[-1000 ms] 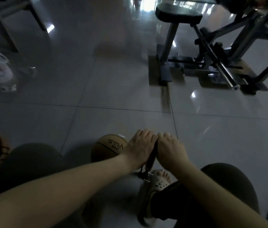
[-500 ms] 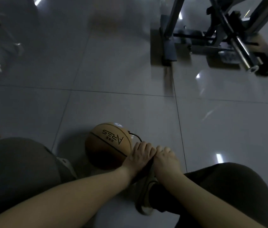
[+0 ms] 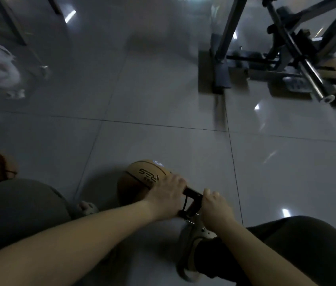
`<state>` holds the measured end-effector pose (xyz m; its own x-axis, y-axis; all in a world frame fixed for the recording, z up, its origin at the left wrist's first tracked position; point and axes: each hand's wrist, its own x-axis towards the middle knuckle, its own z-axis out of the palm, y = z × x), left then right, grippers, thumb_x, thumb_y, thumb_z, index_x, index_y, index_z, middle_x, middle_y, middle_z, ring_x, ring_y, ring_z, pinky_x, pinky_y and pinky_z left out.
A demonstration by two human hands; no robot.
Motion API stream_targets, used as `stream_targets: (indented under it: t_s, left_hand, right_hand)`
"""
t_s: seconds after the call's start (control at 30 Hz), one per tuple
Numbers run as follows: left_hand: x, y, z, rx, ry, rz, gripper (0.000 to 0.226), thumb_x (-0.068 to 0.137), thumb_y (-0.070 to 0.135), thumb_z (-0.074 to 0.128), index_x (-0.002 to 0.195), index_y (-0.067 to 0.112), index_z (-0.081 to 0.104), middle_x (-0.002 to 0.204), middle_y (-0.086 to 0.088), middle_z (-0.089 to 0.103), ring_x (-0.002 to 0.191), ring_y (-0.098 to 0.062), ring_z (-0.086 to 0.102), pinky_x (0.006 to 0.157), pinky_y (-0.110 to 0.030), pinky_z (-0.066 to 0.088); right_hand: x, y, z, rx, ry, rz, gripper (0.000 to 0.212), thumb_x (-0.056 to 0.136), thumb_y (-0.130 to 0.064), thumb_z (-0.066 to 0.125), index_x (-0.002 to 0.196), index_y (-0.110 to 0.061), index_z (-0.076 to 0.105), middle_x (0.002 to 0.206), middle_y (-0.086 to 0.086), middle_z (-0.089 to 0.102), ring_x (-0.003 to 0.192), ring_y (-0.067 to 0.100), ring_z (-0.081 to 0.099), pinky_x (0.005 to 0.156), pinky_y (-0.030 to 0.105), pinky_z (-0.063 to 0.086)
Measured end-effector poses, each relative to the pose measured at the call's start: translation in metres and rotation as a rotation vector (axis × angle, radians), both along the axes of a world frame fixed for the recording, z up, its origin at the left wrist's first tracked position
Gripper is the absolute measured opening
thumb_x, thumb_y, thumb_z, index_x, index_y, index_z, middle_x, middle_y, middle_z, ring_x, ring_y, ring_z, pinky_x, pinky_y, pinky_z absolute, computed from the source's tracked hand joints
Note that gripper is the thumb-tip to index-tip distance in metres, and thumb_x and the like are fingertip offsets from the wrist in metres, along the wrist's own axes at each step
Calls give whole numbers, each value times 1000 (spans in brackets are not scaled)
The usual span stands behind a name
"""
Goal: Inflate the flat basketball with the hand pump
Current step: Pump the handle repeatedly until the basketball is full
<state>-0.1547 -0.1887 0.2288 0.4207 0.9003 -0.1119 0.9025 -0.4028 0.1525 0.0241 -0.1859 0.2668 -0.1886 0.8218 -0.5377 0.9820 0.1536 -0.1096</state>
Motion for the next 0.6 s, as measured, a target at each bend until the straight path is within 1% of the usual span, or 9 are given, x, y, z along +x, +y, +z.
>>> stream_targets:
  t_s: [0.07,0.1,0.17,0.23,0.3,0.37,0.47,0.53,0.6]
  left_hand:
    - [-37,4,-7,-17,46,269,56,89,42,33,137,14,35,133,-11,45,118,-31,45,99,-44,39]
    - [-55,5,-13,-73,45,441,68,86,52,46,141,15,32,138,-13,43,123,-33,44,102,-47,38]
    - [-82,5,-24,-279,-20,780,109,69,69,68,151,14,20,151,-20,30,135,-40,35,109,-52,34]
    - [-96,4,-37,-447,-105,958,131,62,70,77,156,12,7,157,-25,18,142,-45,26,113,-53,30]
    - [-96,4,-47,-488,-167,992,130,64,66,79,156,10,5,155,-25,26,140,-43,32,112,-48,33]
    - [-90,7,-53,-463,-179,991,127,66,66,78,156,10,7,150,-25,33,135,-42,39,108,-45,38]
    - [-76,16,-59,-436,-106,962,125,67,66,76,155,9,7,147,-29,32,129,-44,43,105,-46,42]
    - [-65,21,-59,-424,-55,946,123,68,64,75,154,7,7,146,-31,31,127,-46,43,104,-47,43]
    - [-59,27,-57,-412,-17,903,120,70,62,74,154,7,8,146,-32,29,128,-47,41,103,-47,43]
  right_hand:
    - [-3,-2,1,-3,-11,-46,36,90,-29,58,117,-14,41,118,9,51,108,29,56,81,35,45]
    - [-6,-2,0,8,-20,-65,39,88,-33,59,117,-15,40,117,9,51,108,29,56,81,36,45]
    - [-12,-2,-1,47,-22,-100,41,86,-40,58,115,-17,40,115,7,51,105,27,56,79,37,46]
    - [-17,-1,-2,82,-17,-105,42,86,-46,57,114,-19,40,113,6,49,104,26,54,78,37,47]
    - [-20,1,-6,83,-19,-105,43,87,-49,57,114,-19,41,113,6,48,105,26,53,78,37,47]
    - [-21,4,-11,40,-4,-125,40,89,-48,55,114,-19,42,113,6,48,103,27,55,75,38,45]
    - [-21,7,-17,4,43,-157,29,92,-40,53,108,-19,42,108,5,47,91,26,57,71,37,47]
    - [-20,10,-21,3,54,-159,26,93,-38,53,106,-19,42,102,3,44,84,24,55,73,39,52]
    - [-19,11,-22,0,46,-152,26,93,-38,54,106,-20,42,98,1,42,83,23,54,75,43,55]
